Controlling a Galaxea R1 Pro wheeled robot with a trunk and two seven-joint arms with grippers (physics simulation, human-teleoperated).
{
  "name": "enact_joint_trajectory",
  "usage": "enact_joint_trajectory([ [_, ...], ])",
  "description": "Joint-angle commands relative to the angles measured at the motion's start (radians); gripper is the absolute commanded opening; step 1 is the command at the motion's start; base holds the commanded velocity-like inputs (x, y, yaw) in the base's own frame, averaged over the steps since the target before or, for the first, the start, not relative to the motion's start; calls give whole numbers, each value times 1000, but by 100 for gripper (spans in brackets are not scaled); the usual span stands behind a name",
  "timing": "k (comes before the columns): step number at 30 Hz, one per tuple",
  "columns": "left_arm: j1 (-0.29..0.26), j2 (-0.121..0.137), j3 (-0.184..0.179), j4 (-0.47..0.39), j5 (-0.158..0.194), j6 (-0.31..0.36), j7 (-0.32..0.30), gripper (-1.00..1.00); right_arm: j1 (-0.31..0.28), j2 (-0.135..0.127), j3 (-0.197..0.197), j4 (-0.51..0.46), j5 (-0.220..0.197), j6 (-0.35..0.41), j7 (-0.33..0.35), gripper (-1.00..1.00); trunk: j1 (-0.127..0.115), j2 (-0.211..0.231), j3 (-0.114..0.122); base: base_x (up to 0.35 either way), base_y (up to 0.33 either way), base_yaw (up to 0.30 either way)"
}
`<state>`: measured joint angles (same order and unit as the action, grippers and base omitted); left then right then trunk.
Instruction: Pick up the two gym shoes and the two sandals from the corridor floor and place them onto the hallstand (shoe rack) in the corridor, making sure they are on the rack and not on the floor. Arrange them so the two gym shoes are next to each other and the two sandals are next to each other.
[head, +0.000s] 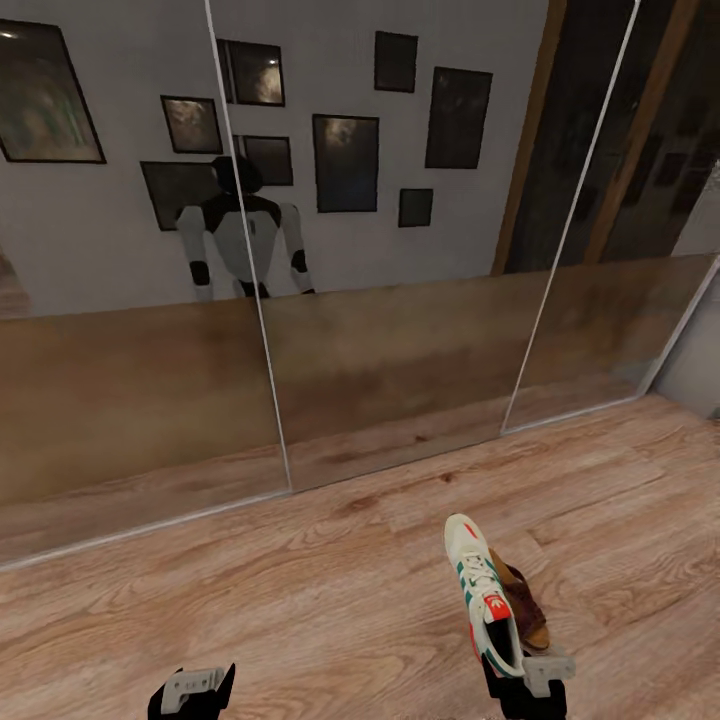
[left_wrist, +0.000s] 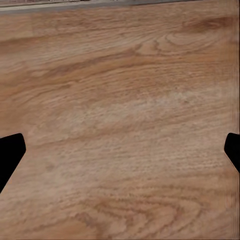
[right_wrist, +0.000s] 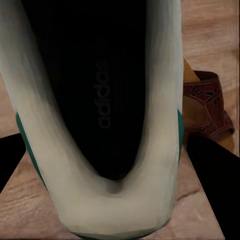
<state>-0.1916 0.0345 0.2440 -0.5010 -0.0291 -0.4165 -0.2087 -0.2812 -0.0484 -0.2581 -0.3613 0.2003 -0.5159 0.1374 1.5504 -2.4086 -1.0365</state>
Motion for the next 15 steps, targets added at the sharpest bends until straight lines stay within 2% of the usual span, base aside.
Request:
enact_joint_trajectory([
  [1,-1,-1,8,1,-3,-2,-9,100,-1,1,-9,1,7,-4,7,-100,0,0,-1,0,0,-274],
  [15,-1,-1,8,1,-3,-2,-9,100,-1,1,-9,1,7,-3,7,-100,0,0,-1,0,0,-274],
])
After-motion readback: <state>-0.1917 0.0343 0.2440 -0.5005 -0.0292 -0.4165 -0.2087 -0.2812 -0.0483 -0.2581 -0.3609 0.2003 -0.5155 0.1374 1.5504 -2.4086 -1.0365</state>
